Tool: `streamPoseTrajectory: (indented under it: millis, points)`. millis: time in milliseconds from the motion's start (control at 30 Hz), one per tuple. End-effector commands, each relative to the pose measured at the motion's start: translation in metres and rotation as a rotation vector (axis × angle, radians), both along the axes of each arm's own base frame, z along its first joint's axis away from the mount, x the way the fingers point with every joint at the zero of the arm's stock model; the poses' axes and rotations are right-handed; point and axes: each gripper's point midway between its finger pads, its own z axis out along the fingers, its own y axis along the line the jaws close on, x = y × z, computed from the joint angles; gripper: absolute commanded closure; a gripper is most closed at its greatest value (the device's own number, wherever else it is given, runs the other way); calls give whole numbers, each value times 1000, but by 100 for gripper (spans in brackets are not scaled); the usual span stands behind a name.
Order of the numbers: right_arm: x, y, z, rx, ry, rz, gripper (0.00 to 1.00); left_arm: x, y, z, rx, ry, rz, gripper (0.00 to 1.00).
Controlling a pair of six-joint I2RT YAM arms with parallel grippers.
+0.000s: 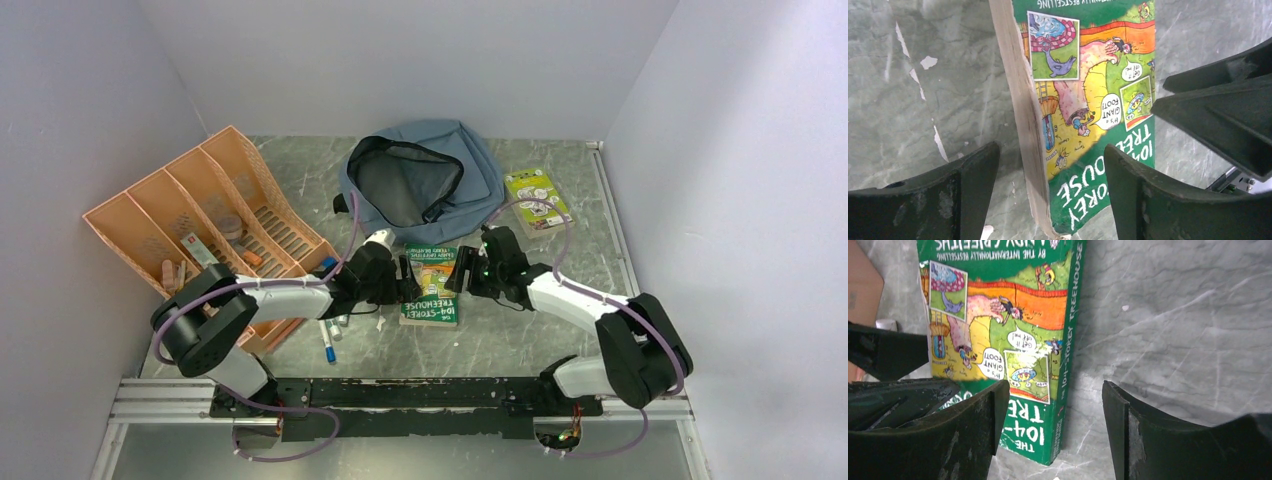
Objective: Pack the student bag
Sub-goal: Pick up the book from the center of the board.
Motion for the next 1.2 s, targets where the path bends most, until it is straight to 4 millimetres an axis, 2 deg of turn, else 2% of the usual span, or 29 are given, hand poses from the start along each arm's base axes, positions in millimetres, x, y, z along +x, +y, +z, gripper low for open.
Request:
streamPoseTrajectory:
  millis: [0, 200, 367, 600, 733, 867, 1000, 1167]
  points:
    - [14, -10, 10, -63, -47, -45, 28, 0, 7, 0, 73, -17, -9, 22]
    - [2, -10, 2, -21, -3, -70, 28, -20, -2, -6, 48, 29, -102, 29]
    - [-9, -11, 0, 26, 18, -105, 28, -37, 4, -22, 45, 86, -107, 44]
    - [-22, -11, 0, 83, 51, -133, 28, -48, 22, -44, 82, 165, -30, 73]
    - [-32, -10, -5, 136, 84, -171, 26, -54, 29, -57, 117, 201, -20, 87]
    - [-42, -8, -13, 178, 135, -199, 24, -60, 39, -72, 169, 236, -9, 94]
    - [-43, -4, -15, 233, 151, -230, 23, -66, 57, -90, 259, 275, 18, 95]
    - [-50, -9, -28, 254, 203, -282, 21, -72, 71, -106, 339, 315, 31, 95]
